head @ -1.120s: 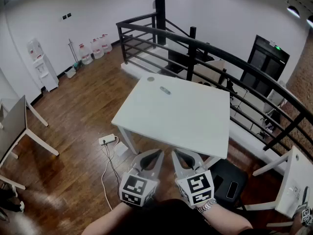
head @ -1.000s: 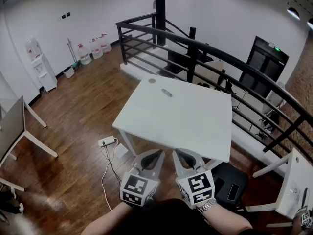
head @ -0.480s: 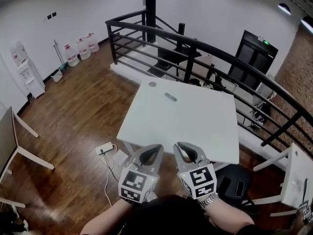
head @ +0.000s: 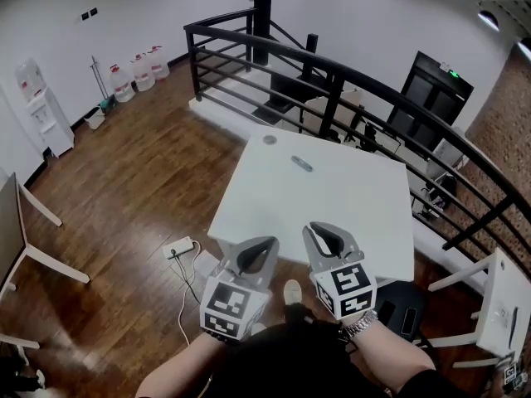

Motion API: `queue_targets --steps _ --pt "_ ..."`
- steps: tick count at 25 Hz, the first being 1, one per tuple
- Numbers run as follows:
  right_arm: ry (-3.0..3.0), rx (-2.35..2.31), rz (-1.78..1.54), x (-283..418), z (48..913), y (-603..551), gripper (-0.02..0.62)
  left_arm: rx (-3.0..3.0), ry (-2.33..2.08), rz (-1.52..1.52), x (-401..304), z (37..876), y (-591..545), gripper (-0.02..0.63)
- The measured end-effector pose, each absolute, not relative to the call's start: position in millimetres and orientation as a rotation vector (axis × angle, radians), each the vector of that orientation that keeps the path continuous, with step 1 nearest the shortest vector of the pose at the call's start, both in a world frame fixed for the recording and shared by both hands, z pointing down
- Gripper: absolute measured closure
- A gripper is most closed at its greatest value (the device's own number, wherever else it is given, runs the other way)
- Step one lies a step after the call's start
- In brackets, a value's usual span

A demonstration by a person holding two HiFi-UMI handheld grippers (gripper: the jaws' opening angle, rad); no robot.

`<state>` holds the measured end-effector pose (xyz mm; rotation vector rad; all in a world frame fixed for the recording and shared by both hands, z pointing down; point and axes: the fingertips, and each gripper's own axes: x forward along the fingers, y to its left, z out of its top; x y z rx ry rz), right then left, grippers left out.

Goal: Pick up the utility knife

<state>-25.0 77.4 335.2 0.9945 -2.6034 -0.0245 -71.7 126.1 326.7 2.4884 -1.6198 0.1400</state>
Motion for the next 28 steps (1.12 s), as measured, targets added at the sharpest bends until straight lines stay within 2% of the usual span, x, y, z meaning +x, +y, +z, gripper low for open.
queue_targets --steps 14,28 --pt "-2.59 0.986 0.076 -44 363 -4 0.549 2.48 -1.596 0.249 -92 349 53 0.589" --pt "-2.532 0.935 0.241 -30 433 -160 0.499 2.392 -1.494 0.435 -74 413 -106 0.589"
